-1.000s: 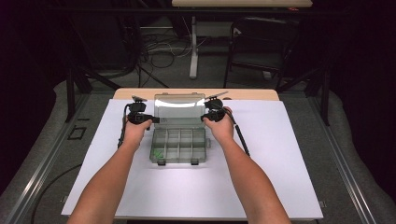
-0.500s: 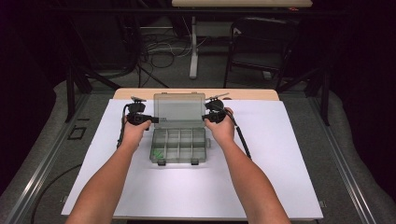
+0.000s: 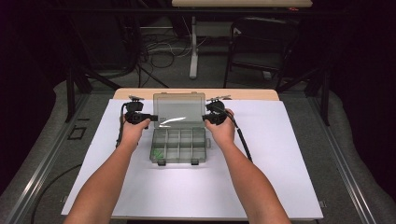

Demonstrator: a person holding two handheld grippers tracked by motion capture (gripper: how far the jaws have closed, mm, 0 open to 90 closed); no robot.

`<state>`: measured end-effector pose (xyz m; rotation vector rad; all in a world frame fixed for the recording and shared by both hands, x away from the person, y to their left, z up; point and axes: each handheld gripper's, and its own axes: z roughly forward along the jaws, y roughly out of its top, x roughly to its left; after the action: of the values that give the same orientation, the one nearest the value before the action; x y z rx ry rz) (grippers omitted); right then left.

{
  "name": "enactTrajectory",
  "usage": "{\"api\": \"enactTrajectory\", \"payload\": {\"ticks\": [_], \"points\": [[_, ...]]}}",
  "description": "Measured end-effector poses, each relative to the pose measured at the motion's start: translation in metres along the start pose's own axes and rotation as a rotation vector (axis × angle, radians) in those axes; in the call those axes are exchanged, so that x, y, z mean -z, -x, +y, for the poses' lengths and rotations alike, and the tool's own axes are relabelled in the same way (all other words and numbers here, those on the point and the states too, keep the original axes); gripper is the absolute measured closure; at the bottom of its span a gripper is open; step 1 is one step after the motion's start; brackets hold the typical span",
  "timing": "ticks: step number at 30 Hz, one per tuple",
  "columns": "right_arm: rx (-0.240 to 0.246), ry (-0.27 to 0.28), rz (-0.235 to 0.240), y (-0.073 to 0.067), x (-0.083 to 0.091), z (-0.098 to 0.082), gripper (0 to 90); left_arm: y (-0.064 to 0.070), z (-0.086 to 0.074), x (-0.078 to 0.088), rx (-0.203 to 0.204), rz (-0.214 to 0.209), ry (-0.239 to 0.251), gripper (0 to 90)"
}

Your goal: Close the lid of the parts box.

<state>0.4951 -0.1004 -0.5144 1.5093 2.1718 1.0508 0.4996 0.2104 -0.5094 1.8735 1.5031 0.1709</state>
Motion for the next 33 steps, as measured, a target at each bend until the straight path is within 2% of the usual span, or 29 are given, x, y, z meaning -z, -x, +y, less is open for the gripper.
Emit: {"api": "enactTrajectory", "payload": {"ticks": [13, 17, 23, 33], "points": [[0.011, 0.034, 0.0, -0.001, 0.002, -0.004, 83.5, 0.002, 0.006, 0.002, -0.012, 0.032, 0.003, 77.1], [0.019, 0.044, 0.004, -0.001, 0.002, -0.005, 83.6, 0.005, 0.007, 0.002, -0.001, 0.039, 0.007, 80.0], [0.027, 0.055, 0.004, 0.0, 0.003, -0.007, 83.6, 0.008, 0.007, 0.002, -0.004, 0.053, 0.038, 82.0], [0.023, 0.067, 0.003, 0.0, 0.004, -0.01, 83.6, 0.013, 0.006, 0.003, -0.016, 0.072, 0.052, 86.4]]}}
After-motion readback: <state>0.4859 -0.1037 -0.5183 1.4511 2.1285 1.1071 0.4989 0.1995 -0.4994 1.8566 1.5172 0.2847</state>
